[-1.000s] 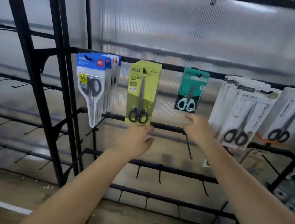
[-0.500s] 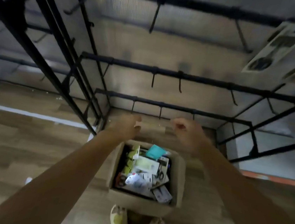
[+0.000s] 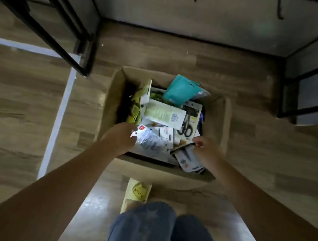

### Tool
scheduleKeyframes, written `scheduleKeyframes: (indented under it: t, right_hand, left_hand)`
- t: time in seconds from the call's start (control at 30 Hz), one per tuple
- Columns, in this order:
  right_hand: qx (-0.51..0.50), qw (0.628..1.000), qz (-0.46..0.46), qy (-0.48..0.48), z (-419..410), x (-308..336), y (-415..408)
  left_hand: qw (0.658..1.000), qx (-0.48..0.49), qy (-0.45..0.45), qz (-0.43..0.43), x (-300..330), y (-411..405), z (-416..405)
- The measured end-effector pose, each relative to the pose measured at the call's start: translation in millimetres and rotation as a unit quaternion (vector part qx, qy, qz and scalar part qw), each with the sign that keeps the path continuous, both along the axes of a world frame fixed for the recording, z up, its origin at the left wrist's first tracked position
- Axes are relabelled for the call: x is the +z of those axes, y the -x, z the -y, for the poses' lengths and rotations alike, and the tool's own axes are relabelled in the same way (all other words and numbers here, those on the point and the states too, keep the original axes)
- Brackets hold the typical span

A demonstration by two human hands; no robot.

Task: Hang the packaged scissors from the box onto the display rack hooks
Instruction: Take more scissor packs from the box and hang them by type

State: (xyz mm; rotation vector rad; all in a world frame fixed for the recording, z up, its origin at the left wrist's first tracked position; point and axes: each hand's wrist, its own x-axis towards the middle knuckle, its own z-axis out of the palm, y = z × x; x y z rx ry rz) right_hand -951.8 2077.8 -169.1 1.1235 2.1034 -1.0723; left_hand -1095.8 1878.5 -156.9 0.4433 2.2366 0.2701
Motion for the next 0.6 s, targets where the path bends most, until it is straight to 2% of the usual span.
scheduleKeyframes:
  t: [0.07,0.17,0.27,0.43,0.5,0.6]
  right_hand:
    - [-0.026,0.999,-0.016,-0.024,-2,-50,3]
    - [-0.022,0.996,-0.061,-0.058,-5,-115,26]
    - [-0.028,0.991,-0.119,-0.056,-3,-156,60]
    - [0.060,0.960,-0.231,-0.145,6,-184,109]
    - [0.110,0.951,-0.240,-0.162,8,-191,121]
    - [0.186,0.947,-0.205,-0.164,11,-199,130]
  left_hand:
    - [1.000,0.000,-0.006,-0.020,-48,6,-2]
    - [0.995,-0.020,-0.007,-0.098,-108,27,-5]
    - [0.994,-0.003,-0.025,-0.108,-146,47,-11]
    - [0.998,0.010,0.000,-0.069,-187,51,-10]
    - [0.996,0.035,-0.027,-0.076,-195,46,-9]
    - [0.995,0.051,-0.054,-0.072,-197,43,-9]
